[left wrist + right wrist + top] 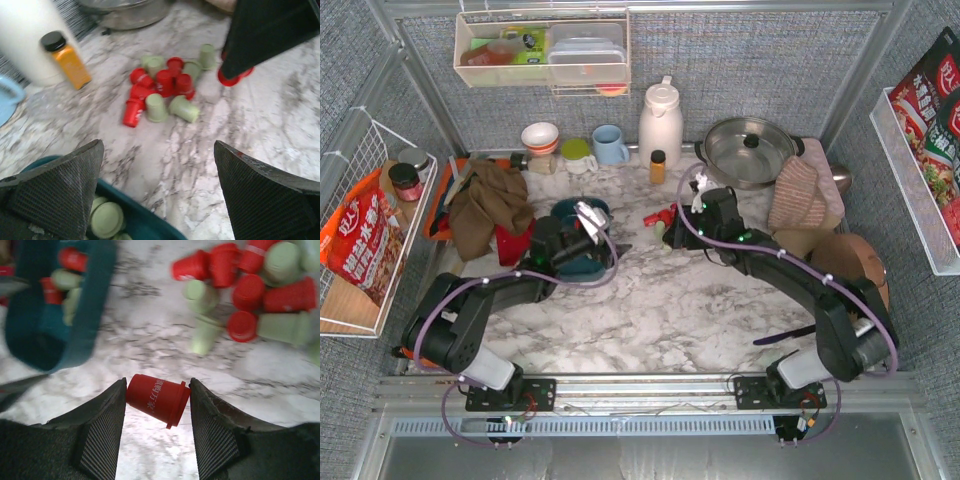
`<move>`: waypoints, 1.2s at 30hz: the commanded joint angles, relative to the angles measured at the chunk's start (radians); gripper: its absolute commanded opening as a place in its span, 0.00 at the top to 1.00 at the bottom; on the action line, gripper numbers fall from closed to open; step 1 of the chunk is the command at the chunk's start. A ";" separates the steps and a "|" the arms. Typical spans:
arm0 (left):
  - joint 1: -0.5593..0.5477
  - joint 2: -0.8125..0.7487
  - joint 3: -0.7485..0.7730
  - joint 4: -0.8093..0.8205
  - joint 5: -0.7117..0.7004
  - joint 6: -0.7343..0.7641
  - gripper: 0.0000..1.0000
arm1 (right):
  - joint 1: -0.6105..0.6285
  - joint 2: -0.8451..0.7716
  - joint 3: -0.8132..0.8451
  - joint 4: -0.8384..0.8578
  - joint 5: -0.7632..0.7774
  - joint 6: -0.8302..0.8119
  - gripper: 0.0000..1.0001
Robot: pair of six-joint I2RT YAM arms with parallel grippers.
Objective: Mix the coffee capsules in the storage basket
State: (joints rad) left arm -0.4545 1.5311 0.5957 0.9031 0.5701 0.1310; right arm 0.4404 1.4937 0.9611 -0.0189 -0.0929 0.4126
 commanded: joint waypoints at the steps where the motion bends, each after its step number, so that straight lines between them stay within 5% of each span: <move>1: -0.056 -0.018 -0.027 0.044 0.116 0.132 0.01 | 0.020 -0.092 -0.074 0.255 -0.225 0.043 0.58; 24: -0.155 -0.066 -0.140 0.340 0.164 0.107 0.07 | 0.114 -0.060 -0.112 0.540 -0.495 0.135 0.58; 32: -0.155 -0.076 -0.153 0.360 0.142 0.121 0.23 | 0.128 -0.050 -0.108 0.543 -0.501 0.134 0.58; 36: -0.156 -0.079 -0.155 0.359 0.146 0.131 0.41 | 0.130 -0.052 -0.107 0.543 -0.498 0.137 0.58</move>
State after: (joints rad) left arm -0.6090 1.4597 0.4438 1.2194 0.7082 0.2390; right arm 0.5682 1.4418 0.8440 0.4835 -0.5808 0.5465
